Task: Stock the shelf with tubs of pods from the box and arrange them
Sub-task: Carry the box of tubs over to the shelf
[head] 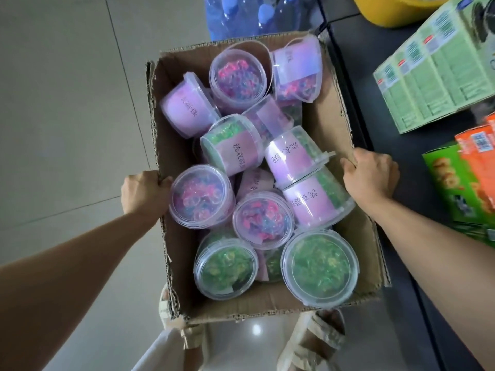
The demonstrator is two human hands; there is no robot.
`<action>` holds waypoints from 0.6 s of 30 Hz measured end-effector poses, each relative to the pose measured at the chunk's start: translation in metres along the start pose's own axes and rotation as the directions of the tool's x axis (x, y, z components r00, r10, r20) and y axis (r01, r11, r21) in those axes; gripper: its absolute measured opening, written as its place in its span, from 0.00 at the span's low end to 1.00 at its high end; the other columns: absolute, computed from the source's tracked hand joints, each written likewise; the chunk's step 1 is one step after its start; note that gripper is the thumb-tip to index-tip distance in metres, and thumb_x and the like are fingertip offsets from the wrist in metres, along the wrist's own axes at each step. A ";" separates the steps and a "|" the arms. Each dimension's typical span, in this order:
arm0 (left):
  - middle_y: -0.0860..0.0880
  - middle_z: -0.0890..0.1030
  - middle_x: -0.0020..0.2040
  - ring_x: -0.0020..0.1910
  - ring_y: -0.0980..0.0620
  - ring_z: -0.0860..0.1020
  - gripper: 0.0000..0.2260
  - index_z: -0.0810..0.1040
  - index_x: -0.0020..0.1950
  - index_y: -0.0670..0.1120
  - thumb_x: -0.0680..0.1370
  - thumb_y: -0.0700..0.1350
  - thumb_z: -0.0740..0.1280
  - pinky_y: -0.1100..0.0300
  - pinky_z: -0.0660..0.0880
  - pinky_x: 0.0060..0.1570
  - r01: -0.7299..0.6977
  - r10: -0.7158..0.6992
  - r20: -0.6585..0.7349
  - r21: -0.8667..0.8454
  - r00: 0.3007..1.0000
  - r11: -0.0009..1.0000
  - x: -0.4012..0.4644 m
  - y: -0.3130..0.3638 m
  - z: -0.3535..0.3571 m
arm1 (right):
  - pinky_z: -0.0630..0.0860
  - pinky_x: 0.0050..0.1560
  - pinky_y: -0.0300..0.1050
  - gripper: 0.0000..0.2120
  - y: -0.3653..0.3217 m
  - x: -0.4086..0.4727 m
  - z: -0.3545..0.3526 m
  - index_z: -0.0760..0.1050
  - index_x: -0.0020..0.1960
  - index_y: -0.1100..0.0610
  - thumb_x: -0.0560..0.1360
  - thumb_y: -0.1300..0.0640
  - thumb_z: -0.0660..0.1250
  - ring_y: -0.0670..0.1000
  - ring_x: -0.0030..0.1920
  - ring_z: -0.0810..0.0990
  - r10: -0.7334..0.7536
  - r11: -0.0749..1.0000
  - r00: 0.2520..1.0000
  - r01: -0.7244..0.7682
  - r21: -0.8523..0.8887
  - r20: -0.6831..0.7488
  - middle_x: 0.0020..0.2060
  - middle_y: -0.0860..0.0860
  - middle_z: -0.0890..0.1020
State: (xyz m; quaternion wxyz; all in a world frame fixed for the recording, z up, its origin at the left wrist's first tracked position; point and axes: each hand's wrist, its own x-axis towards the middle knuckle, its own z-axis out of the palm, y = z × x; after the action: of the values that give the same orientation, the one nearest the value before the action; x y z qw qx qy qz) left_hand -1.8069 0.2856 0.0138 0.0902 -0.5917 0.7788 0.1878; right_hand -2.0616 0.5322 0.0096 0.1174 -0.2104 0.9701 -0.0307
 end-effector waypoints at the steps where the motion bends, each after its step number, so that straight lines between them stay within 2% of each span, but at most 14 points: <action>1: 0.32 0.78 0.40 0.36 0.41 0.69 0.15 0.79 0.42 0.35 0.76 0.48 0.65 0.51 0.72 0.42 0.008 -0.008 -0.002 -0.010 1.000 1.000 0.001 0.000 0.007 | 0.63 0.40 0.47 0.12 0.001 0.002 0.005 0.76 0.44 0.65 0.76 0.55 0.65 0.66 0.44 0.78 -0.005 1.000 1.000 0.005 0.000 -0.006 0.42 0.66 0.80; 5: 0.35 0.74 0.35 0.36 0.41 0.70 0.16 0.78 0.40 0.35 0.76 0.49 0.65 0.55 0.68 0.39 0.030 -0.029 0.011 -0.042 1.000 0.999 0.001 0.001 0.029 | 0.65 0.41 0.49 0.12 0.005 0.012 0.016 0.76 0.47 0.66 0.76 0.55 0.65 0.67 0.46 0.77 -0.003 1.000 1.000 0.003 -0.014 0.007 0.43 0.67 0.80; 7: 0.37 0.72 0.34 0.36 0.40 0.70 0.16 0.78 0.40 0.35 0.76 0.49 0.65 0.54 0.69 0.39 0.040 -0.040 0.002 -0.057 0.999 0.998 0.003 0.004 0.035 | 0.68 0.42 0.50 0.12 0.004 0.019 0.017 0.76 0.49 0.66 0.77 0.55 0.64 0.68 0.47 0.77 -0.009 0.999 1.000 0.009 -0.032 0.001 0.45 0.68 0.79; 14: 0.37 0.73 0.34 0.36 0.39 0.72 0.16 0.75 0.36 0.36 0.76 0.48 0.65 0.54 0.69 0.39 0.020 -0.021 -0.017 -0.097 1.000 0.995 0.000 0.019 0.044 | 0.71 0.45 0.53 0.11 0.007 0.039 0.008 0.76 0.51 0.64 0.77 0.56 0.63 0.69 0.50 0.76 0.011 0.999 1.000 -0.012 -0.052 -0.021 0.49 0.68 0.78; 18: 0.37 0.72 0.33 0.35 0.39 0.71 0.16 0.72 0.33 0.37 0.76 0.47 0.64 0.54 0.69 0.38 -0.002 0.002 -0.005 -0.070 1.000 0.998 -0.003 0.023 0.048 | 0.69 0.43 0.52 0.11 0.010 0.043 0.008 0.75 0.52 0.64 0.78 0.56 0.64 0.69 0.50 0.77 -0.012 0.997 1.000 0.011 -0.074 -0.023 0.49 0.68 0.78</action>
State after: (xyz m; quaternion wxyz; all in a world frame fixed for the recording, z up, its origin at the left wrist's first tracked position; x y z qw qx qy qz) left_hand -1.8316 0.3120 -0.0244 0.0672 -0.5943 0.7725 0.2136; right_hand -2.1015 0.5237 -0.0087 0.0980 -0.2197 0.9706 0.0022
